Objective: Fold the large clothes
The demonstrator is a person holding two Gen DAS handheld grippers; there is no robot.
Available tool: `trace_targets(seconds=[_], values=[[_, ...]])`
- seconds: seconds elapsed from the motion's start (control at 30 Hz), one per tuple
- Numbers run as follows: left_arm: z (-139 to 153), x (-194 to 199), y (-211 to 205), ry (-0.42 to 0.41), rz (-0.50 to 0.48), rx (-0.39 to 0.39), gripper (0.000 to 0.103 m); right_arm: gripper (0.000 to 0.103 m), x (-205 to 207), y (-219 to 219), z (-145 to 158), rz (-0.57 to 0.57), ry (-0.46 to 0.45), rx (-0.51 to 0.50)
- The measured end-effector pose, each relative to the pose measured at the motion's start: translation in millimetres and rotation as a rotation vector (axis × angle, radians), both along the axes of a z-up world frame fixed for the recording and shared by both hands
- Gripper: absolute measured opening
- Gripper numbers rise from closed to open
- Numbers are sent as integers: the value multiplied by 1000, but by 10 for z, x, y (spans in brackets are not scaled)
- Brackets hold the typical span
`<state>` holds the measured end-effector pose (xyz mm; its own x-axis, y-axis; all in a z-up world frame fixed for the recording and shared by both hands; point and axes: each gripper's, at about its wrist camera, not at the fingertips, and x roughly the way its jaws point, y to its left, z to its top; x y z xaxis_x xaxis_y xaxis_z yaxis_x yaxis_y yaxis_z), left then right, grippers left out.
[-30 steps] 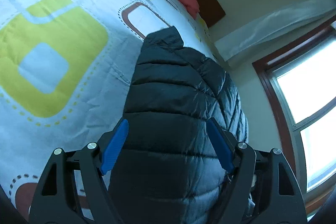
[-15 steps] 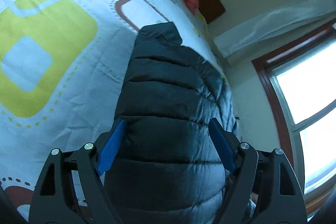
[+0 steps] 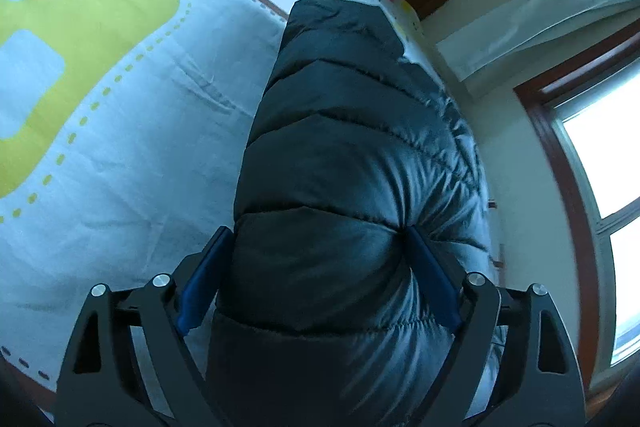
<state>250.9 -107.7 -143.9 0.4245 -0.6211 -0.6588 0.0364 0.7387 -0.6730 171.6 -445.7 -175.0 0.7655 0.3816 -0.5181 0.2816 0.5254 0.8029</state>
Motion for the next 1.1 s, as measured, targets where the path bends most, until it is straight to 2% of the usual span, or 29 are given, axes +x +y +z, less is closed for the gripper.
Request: trace_targets(seconds=[0.17,0.27,0.3,0.33,0.57,0.7,0.77,0.87,0.93,1.03,1.1], values=[[-90,96,108,64,-31,-102,90,20,-9,-70,92,9,8,46],[-63,55,254,83,-26,-155,89,41,-118,-88,263,-3,33,17],[-44,15,315,81,-18,-167,89,60,-172,-72,326,-13,47,0],[-23,-29,368,75,-13,-177,89,68,-274,-41,418,-25,51,-14],[78,-501,597,48,-49,-219,90,68,-761,265,691,40,1,13],[101,-673,581,20,-64,-195,92,72,-910,498,811,58,-15,0],[77,-704,574,11,-70,-181,92,73,-933,561,811,56,4,-23],[-17,-703,563,54,-58,-211,92,72,-936,605,670,61,56,-48],[-46,-729,551,53,-56,-217,92,43,-949,603,563,48,76,-45],[-45,-763,505,33,-64,-181,85,32,-983,521,353,17,81,1],[-50,-779,462,22,-64,-154,78,29,-1008,500,259,11,73,14]])
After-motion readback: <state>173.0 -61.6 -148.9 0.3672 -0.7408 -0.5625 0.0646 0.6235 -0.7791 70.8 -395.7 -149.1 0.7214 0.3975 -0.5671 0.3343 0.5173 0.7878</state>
